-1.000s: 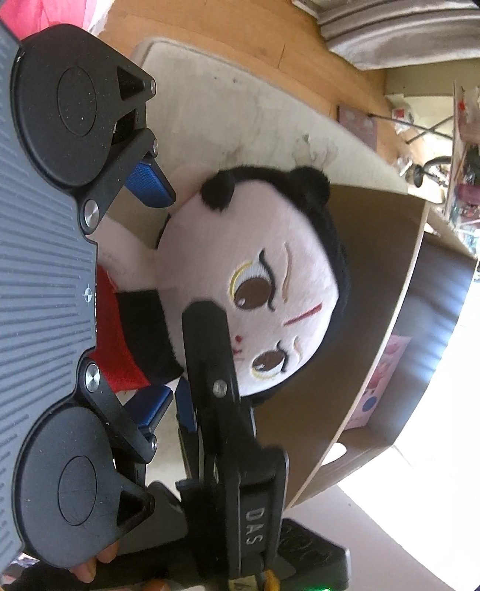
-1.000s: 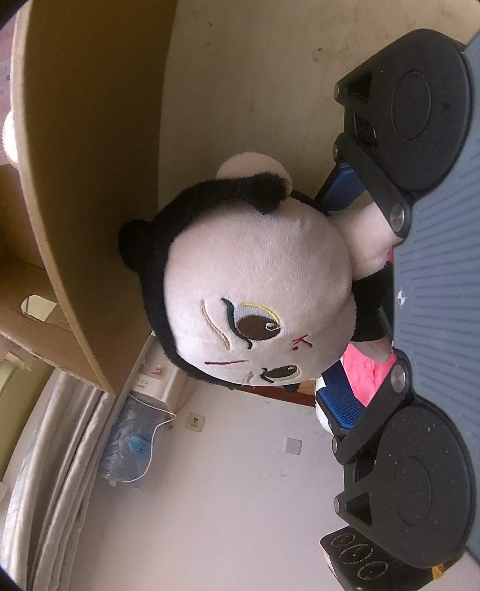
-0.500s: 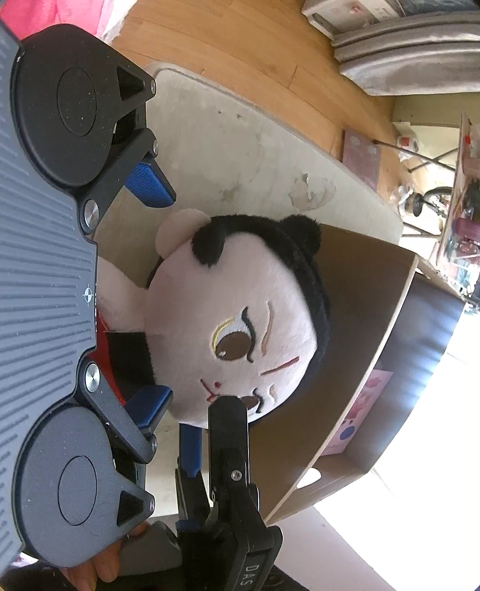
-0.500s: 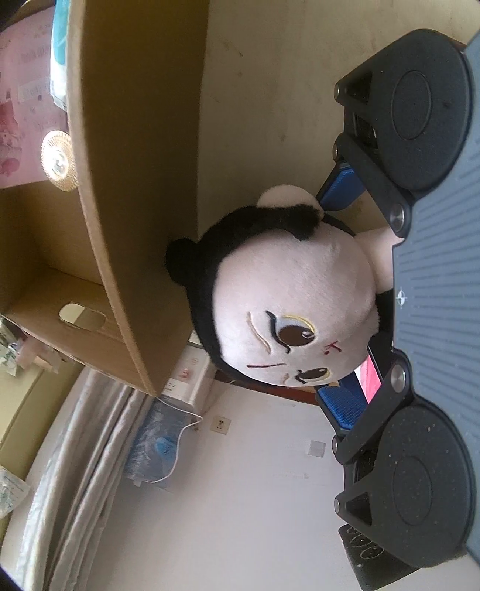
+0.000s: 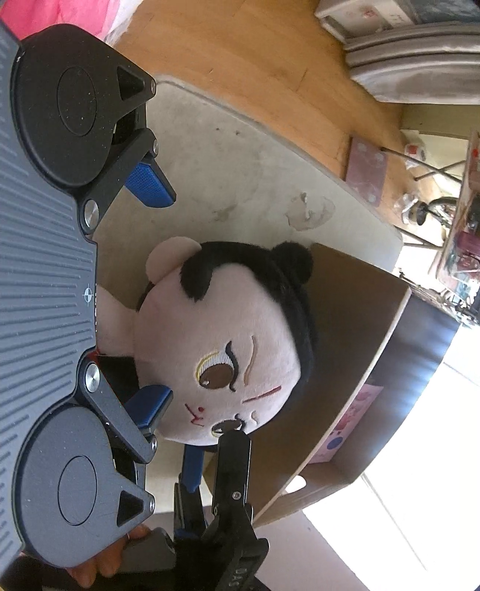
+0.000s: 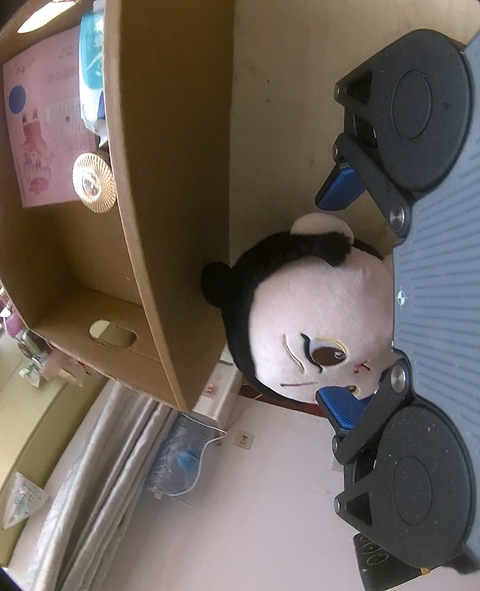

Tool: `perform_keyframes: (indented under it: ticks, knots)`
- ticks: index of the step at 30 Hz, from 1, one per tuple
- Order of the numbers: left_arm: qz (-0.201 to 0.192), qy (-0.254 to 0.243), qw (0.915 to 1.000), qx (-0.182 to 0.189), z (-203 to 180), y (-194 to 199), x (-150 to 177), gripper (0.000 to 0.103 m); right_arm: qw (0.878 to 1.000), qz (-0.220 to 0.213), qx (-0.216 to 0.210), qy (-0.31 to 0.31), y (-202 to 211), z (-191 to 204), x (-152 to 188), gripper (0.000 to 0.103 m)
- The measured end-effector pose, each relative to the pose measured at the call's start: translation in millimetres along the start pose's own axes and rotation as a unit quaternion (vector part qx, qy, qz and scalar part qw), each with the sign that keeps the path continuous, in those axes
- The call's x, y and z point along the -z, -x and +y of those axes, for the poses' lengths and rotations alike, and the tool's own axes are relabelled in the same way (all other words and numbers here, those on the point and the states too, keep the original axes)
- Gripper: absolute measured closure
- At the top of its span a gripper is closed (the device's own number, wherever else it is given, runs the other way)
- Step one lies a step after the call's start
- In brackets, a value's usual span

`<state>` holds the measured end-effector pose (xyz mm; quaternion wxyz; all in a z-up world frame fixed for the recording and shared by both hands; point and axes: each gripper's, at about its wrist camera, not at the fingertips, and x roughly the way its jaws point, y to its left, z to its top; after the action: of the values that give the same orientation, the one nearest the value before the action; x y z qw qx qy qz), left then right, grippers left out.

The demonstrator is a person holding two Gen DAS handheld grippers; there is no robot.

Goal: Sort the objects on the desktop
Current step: 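Close the left gripper on the doll's body while the right gripper clamps its head, then lift the plush doll with both grippers and carry it toward the box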

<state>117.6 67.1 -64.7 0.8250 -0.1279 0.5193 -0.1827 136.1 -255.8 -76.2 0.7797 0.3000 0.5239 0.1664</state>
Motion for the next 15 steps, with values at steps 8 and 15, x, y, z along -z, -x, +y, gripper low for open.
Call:
perform_keyframes:
  ticks: [8,15]
  knots:
    - [0.011,0.014,0.9995,0.025,5,-6,-3,0.000,1.000,-0.006,-0.011,-0.020,-11,-7,-7,0.000]
    - [0.019,0.017,0.9990,0.038,3,-12,-6,0.000,0.998,0.010,-0.038,-0.045,-28,-9,-6,0.000]
